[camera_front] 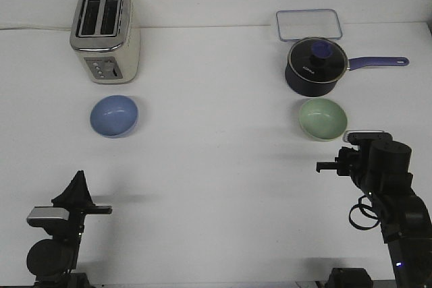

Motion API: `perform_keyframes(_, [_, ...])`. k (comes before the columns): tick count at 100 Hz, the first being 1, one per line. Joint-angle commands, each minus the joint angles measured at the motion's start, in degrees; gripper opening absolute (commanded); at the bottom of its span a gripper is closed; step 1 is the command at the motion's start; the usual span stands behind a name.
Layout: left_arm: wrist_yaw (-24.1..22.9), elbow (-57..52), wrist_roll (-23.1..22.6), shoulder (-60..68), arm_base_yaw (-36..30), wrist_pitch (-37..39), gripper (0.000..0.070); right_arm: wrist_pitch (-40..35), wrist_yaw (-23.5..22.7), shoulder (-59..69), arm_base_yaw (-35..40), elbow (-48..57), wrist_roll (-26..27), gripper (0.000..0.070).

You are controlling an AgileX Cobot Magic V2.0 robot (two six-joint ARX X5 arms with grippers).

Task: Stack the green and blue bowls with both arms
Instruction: 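Move the right gripper forward to the rim of the pale green bowl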

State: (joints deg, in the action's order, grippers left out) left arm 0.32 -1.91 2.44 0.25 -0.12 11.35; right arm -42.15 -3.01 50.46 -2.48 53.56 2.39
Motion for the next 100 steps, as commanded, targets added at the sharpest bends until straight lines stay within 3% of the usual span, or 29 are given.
perform_keyframes(1, [0.07, 1.11, -0.04, -0.07, 0.11, 0.7, 0.0012, 0.24, -0.02, 0.28, 0.0, 0.98, 0.68, 0.0006])
perform_keyframes(11, [0.07, 1.11, -0.04, -0.07, 0.11, 0.7, 0.0012, 0.09, 0.0, 0.22, 0.0, 0.98, 0.63, 0.0049])
perform_keyframes(25, [0.07, 1.11, -0.04, -0.07, 0.11, 0.7, 0.0012, -0.28, 0.02, 0.24, 0.0, 1.01, 0.66, 0.0335])
perform_keyframes(28, [0.07, 1.11, -0.07, -0.07, 0.11, 0.7, 0.0012, -0.31, 0.02, 0.24, 0.0, 1.03, 0.63, 0.0359])
perform_keyframes(60, [0.07, 1.11, -0.04, -0.07, 0.11, 0.7, 0.0013, 1.46, 2.6, 3.74, -1.51, 3.5, 0.83, 0.036])
perform_keyframes(100, [0.07, 1.11, -0.04, -0.07, 0.11, 0.7, 0.0013, 2.27, -0.13, 31.47, -7.26, 19.54, -1.11, 0.036])
